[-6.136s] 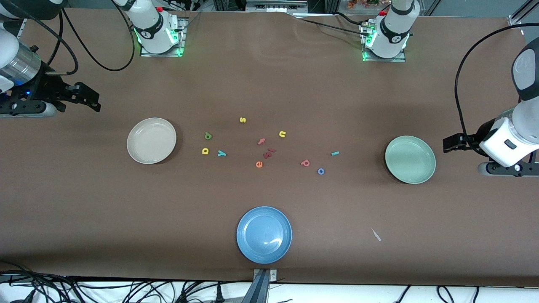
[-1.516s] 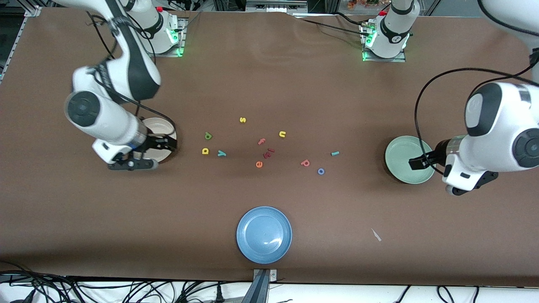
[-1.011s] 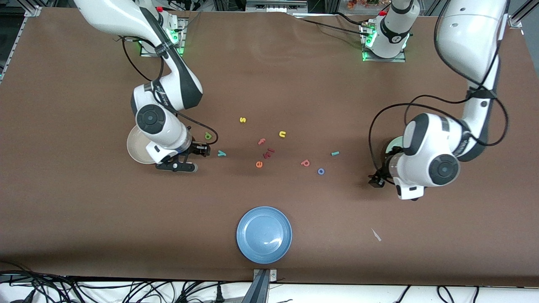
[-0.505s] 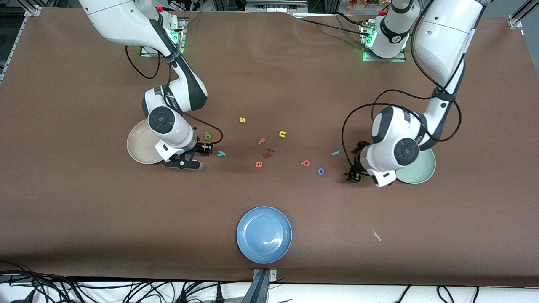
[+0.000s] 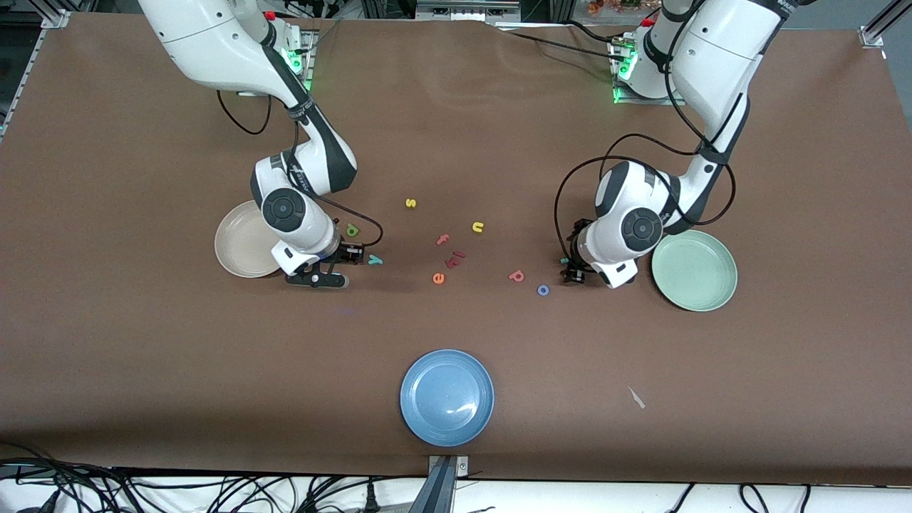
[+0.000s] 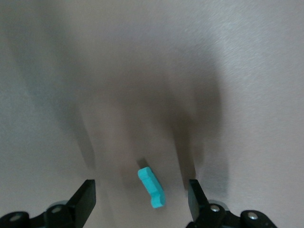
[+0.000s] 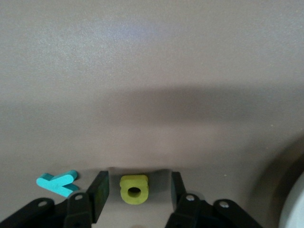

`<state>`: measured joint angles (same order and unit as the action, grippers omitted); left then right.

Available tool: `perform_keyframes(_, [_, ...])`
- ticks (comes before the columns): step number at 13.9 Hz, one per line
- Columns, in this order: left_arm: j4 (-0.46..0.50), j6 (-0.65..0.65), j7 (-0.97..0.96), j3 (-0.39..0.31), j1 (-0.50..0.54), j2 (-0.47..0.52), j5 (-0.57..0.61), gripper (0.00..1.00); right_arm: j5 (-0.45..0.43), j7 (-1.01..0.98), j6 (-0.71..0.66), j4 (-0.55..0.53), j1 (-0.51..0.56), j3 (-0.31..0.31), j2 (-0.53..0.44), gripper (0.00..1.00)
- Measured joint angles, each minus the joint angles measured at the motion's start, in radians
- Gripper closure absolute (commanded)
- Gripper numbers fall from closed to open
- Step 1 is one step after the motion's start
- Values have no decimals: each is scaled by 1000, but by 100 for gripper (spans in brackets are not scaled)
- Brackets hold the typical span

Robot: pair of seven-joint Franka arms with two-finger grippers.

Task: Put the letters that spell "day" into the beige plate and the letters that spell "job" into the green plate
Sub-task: 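Grasp the yellow letter with the right gripper while the left gripper grasps cyan piece, then drop the yellow letter in white plate while the left gripper drops cyan piece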

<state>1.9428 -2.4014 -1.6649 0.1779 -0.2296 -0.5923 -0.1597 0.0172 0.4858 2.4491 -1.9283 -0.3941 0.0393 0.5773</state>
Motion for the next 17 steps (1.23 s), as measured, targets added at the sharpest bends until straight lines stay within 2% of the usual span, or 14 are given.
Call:
perform_keyframes(2, [8, -28, -4, -1, -1, 4, 0, 58, 0, 7, 0, 0, -4, 0, 5, 55])
perform_keyframes(4, [13, -31, -8, -2, -1, 11, 0, 83, 0, 10, 0, 0, -6, 0, 7, 72])
perform_keyframes(6, [17, -31, -10, -2, -1, 14, 0, 100, 0, 13, 0, 0, -7, 0, 7, 80])
perform_keyframes(10, [18, -26, -5, -5, 0, 29, 21, 100, 0, 15, -3, 7, -7, -1, 5, 80])
perform_keyframes(12, [12, 37, 17, -7, 15, 80, 72, 100, -1, 15, -32, 21, -7, -11, -8, 80])
perform_keyframes(14, [4, 155, 122, -12, 64, 162, 85, 100, -2, -9, -101, 32, -7, -47, -42, 80])
perform_keyframes(17, [4, 311, 394, -22, 203, 257, 95, 100, -2, -115, -201, 30, -5, -134, -80, 80])
